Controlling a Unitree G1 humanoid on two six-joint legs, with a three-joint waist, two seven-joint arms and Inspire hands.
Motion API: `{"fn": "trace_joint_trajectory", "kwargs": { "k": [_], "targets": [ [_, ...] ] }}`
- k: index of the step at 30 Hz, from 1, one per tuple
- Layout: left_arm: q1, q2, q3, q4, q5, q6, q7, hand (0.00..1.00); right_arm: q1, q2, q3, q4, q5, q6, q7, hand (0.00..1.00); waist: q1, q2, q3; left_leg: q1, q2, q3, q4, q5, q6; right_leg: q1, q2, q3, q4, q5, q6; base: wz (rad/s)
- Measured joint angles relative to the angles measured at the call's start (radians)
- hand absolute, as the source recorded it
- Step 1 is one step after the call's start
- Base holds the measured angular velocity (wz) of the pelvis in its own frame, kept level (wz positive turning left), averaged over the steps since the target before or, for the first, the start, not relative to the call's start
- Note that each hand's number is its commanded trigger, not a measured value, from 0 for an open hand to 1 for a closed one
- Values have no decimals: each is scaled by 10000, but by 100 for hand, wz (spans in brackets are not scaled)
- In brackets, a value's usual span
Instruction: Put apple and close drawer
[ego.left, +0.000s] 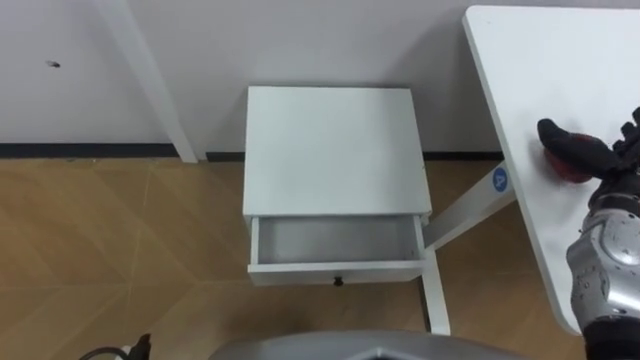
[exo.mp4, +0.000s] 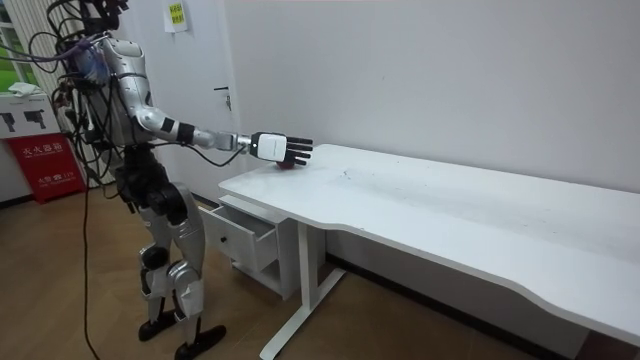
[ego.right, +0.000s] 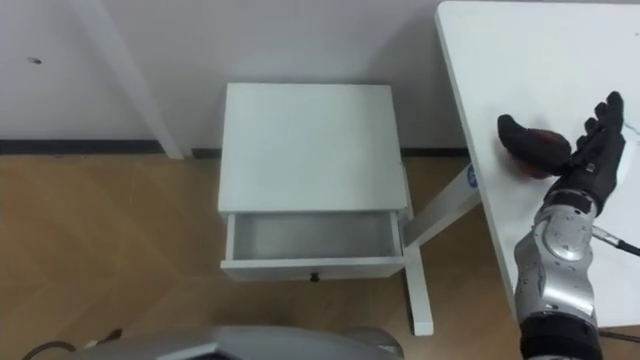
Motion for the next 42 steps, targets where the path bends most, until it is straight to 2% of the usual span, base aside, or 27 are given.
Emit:
{"fn": "trace_joint_trajectory", "kwargs": {
  "k": [13,14,15,16,21,25,32,42],
  "targets": [
    [21,2,2,-5,2,41,10,0,3,1,-10,396,-352,78,247,0,-10,24,3,13,3,2,-10,0,0,12,1,5,0,0,0,0],
    [16,5,11,-8,4,39,10,0,3,1,-9,427,-408,78,252,22,-8,30,0,19,3,7,-10,0,0,12,3,14,1,0,0,0],
    [14,6,12,-8,4,37,11,0,3,1,-9,439,-470,77,261,54,-7,32,-1,22,4,9,-10,0,0,13,5,17,1,0,0,0],
    [11,7,11,-8,5,32,10,0,2,1,-8,471,-640,77,289,100,-7,30,-1,25,7,11,-10,0,0,15,8,20,2,0,0,0],
    [63,48,18,-5,114,24,-53,0,1,-31,-46,860,-1444,-61,471,100,-6,-39,-26,42,9,15,-9,0,0,31,7,0,2,0,0,0],
    [76,66,16,9,121,32,-87,0,-4,-205,-167,1255,-1973,-130,575,100,-24,-113,-45,52,16,31,1,0,-1,41,10,-9,2,0,0,0],
    [78,74,21,8,124,49,-117,0,-41,-245,-448,1499,-3181,-189,792,100,-11,-129,-49,84,21,29,14,0,-1,81,12,-9,2,0,0,0],
    [4,123,22,-44,124,48,-205,0,-29,-238,-241,1416,-3568,-133,936,100,-11,-228,-42,82,20,0,12,-1,-2,82,13,-21,12,0,0,0]
  ]
}}
